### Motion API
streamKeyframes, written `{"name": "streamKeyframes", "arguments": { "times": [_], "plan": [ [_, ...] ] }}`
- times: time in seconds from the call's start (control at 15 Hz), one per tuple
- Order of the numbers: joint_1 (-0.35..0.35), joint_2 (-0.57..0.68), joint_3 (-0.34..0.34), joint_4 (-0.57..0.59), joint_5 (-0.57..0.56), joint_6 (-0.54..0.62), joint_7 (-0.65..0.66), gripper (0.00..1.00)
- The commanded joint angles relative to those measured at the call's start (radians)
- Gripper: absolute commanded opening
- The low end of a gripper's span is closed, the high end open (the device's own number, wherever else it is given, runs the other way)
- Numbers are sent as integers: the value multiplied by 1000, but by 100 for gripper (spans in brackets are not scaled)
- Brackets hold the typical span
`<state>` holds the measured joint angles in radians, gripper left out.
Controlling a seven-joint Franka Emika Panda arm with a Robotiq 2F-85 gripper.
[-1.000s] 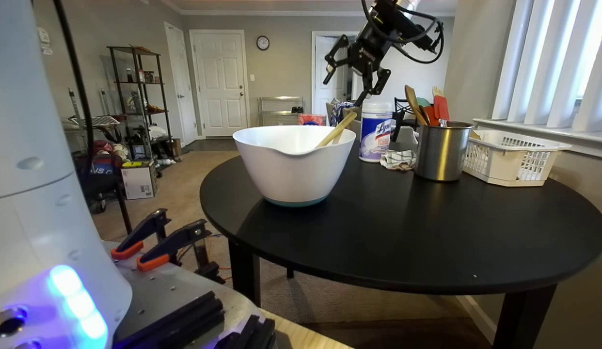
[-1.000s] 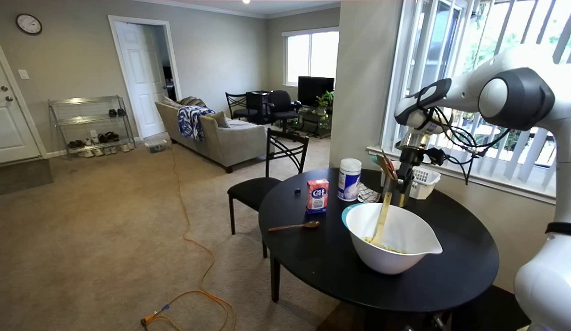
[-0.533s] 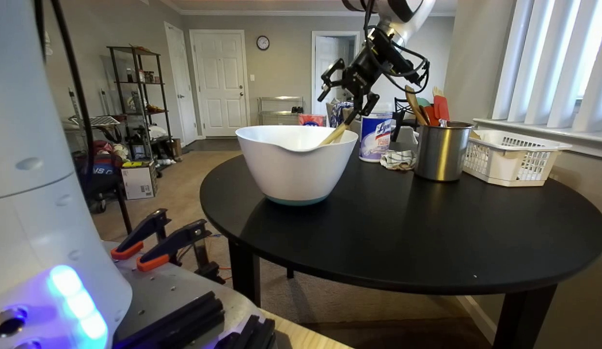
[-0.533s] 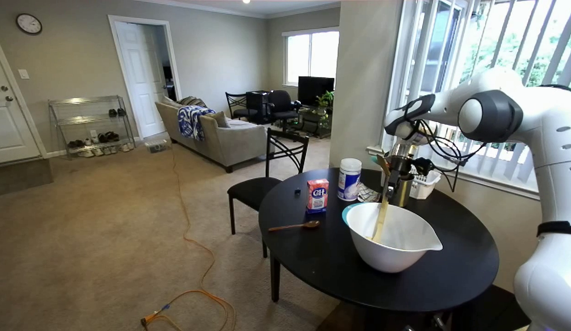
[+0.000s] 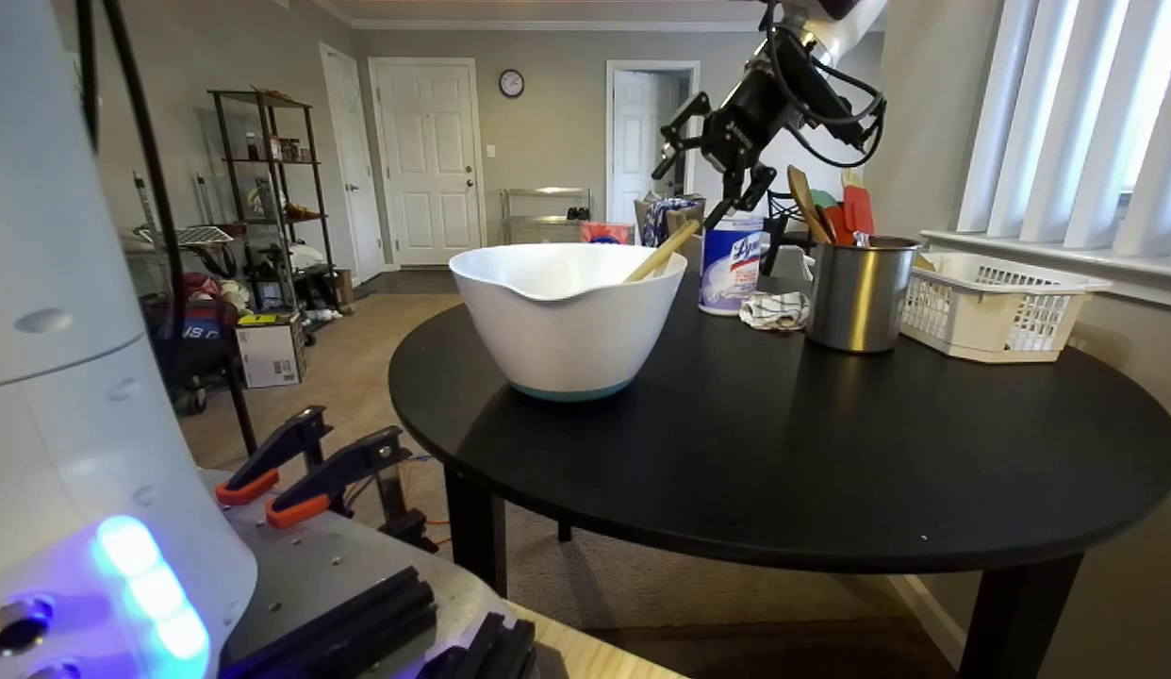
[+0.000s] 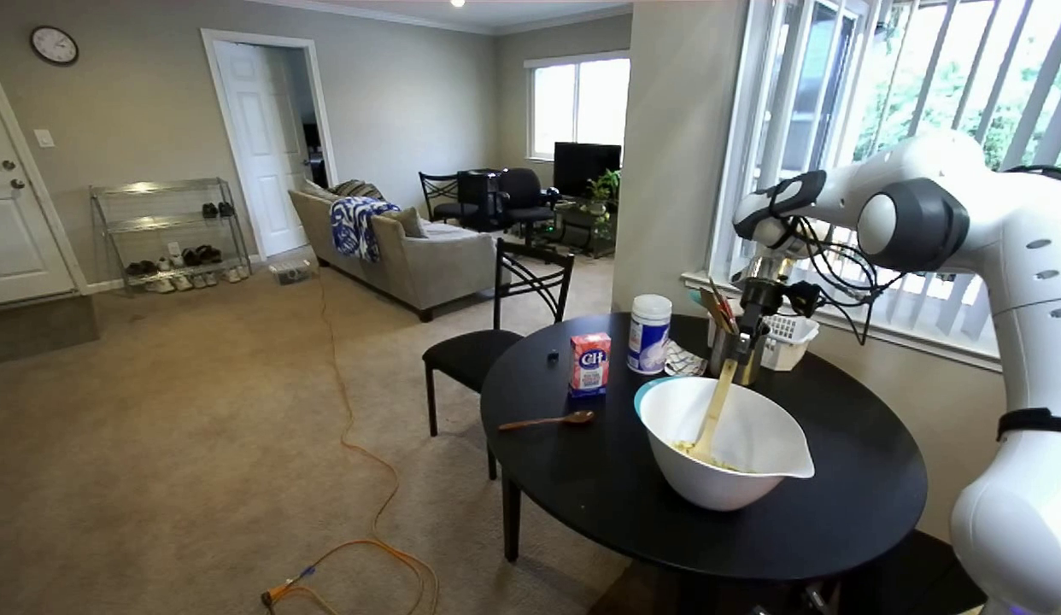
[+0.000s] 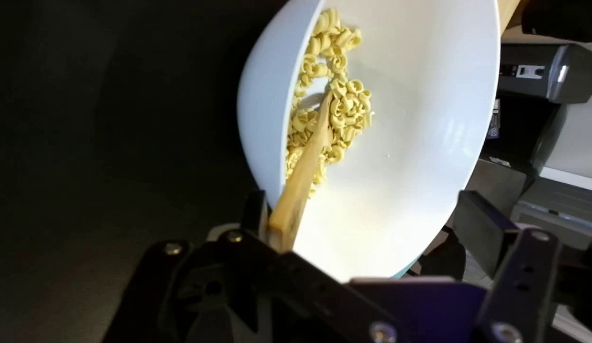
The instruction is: Stir the white bowl with the wooden spoon
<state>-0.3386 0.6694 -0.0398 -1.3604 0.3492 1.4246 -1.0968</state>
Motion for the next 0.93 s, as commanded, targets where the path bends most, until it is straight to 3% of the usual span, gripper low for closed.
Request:
{"name": "streamKeyframes", "arguments": {
  "times": [0.0,0.87],
  "plan": [
    [-23,5,12,24,-7,-27,-30,100],
    [-8,56,46,47,6,-19,-4,100]
  ]
}}
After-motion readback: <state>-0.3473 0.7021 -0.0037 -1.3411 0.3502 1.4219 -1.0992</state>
